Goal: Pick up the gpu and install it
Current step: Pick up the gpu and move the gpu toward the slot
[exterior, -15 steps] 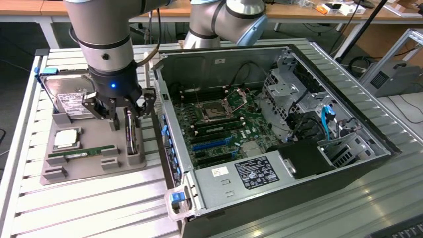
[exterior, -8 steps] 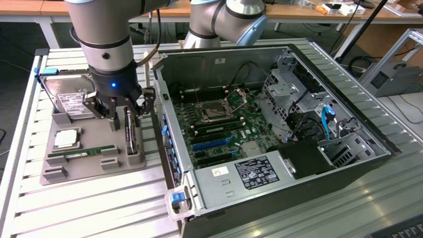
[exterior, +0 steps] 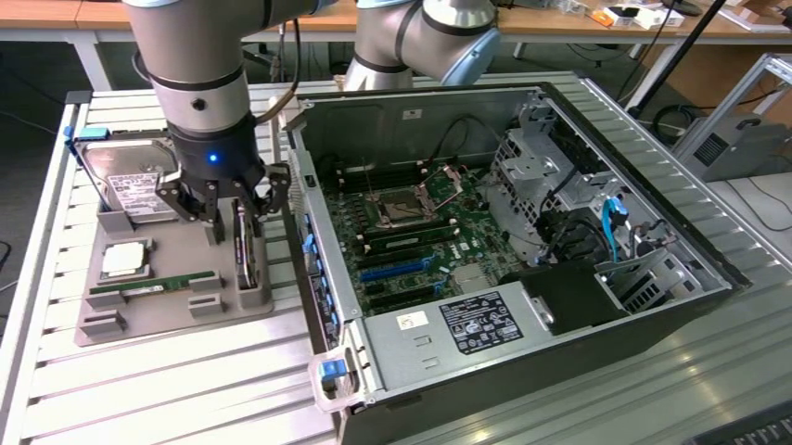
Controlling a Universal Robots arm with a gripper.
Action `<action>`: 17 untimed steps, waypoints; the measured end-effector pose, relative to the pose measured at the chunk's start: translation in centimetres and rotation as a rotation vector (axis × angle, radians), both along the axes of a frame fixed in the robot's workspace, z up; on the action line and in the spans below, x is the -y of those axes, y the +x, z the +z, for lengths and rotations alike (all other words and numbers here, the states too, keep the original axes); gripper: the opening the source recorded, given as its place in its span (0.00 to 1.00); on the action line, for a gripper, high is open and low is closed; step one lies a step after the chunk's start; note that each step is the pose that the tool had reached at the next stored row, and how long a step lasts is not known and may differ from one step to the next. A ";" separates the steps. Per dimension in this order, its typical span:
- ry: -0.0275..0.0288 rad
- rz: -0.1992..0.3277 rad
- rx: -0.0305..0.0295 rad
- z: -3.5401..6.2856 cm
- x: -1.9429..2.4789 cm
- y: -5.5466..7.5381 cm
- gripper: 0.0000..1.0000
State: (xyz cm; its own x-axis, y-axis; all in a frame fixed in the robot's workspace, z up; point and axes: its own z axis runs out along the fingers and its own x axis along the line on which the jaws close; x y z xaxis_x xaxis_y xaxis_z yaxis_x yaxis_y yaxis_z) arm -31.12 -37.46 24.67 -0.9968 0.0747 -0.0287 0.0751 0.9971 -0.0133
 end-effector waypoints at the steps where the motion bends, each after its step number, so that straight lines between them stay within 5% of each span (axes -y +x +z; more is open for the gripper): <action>1: -0.0005 0.000 0.0001 -0.06 -0.20 0.0 0.48; 14: -0.0016 0.000 0.0001 -0.37 -0.64 0.0 0.47; 17: -0.0016 0.000 0.0001 -0.37 -0.64 0.0 0.34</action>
State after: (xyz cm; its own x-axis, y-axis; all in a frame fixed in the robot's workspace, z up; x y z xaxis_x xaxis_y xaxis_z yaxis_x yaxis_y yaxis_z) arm -31.12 -36.82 24.30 -0.9968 0.0746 -0.0289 0.0750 0.9971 -0.0149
